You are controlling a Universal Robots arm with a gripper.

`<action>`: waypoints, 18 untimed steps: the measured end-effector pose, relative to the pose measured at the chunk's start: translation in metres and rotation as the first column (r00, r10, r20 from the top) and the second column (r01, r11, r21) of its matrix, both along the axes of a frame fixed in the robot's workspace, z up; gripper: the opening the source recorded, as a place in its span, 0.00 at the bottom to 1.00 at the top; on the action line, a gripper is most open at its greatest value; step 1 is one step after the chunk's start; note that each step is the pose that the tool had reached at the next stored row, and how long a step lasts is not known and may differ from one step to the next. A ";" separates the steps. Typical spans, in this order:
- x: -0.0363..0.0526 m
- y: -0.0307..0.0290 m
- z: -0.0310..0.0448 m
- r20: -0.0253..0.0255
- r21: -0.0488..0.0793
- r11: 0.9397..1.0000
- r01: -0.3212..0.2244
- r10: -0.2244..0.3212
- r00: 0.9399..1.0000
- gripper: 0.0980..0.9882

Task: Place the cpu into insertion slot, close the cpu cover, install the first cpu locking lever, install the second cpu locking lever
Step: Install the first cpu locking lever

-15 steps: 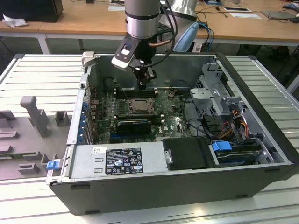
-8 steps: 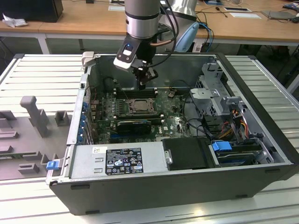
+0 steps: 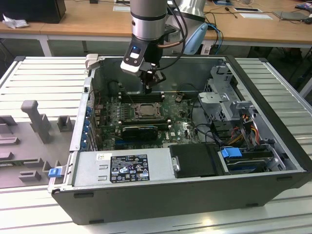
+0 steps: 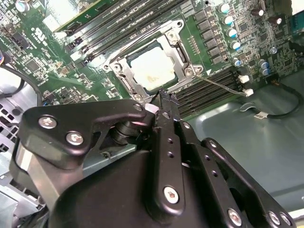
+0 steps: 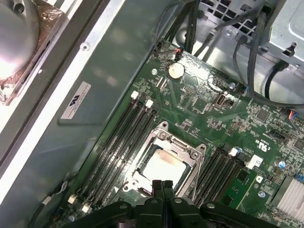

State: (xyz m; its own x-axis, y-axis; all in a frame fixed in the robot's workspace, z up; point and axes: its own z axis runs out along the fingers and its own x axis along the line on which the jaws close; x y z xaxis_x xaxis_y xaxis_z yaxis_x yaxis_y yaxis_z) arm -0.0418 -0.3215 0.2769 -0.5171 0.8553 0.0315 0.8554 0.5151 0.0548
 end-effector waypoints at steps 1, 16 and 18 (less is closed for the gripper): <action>0.0000 0.0000 0.0000 0.000 0.000 1.000 -0.005 0.005 1.000 0.01; 0.0000 0.0000 0.0000 0.000 0.000 0.995 -0.098 0.098 0.995 0.01; 0.0000 0.0000 0.0000 0.000 0.000 0.994 -0.107 0.107 0.994 0.01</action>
State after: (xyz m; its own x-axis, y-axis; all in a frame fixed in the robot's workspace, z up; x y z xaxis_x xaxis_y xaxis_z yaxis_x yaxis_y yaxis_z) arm -0.0418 -0.3215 0.2769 -0.6060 0.7949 0.0315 0.7951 0.6040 0.0548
